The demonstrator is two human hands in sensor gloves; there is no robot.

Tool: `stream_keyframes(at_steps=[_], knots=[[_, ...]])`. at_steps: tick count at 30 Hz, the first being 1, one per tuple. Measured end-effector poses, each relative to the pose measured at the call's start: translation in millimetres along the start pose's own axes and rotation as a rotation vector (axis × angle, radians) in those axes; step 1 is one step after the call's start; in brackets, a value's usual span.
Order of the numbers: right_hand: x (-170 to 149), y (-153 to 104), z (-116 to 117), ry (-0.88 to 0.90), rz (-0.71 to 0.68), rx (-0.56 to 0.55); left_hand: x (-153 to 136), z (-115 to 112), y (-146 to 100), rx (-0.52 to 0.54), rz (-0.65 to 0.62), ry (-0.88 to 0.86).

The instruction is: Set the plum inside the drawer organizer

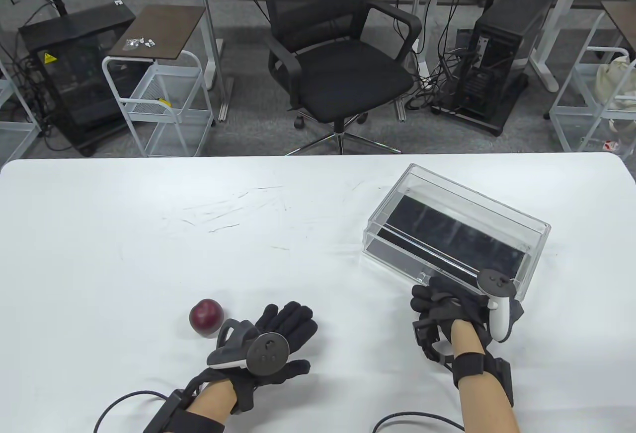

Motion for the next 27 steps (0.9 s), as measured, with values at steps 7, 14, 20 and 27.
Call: stream_keyframes(at_steps=[7,14,20,27], knots=[[-7,-18,13,-0.026,0.014,0.005,1,0,0,0.002,-0.005,0.001],[-13,-33,25,-0.045,0.019,0.007,0,1,0,0.010,-0.006,-0.002],[-15,-35,27,-0.050,0.015,0.013,1,1,0,0.008,-0.007,0.001],[-11,-38,31,-0.129,0.018,0.023,1,2,-1,0.012,-0.003,0.004]])
Point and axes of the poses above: the tracker on the back of each hand, its own x axis roughly to the thumb side, its own y axis roughly from the wrist to the fingertips, z = x × y, the point moved 4 cm from there along y, roughly from the wrist to the fingertips, and after that the axes turned 7 degrees about x, right-handed, at the moved point
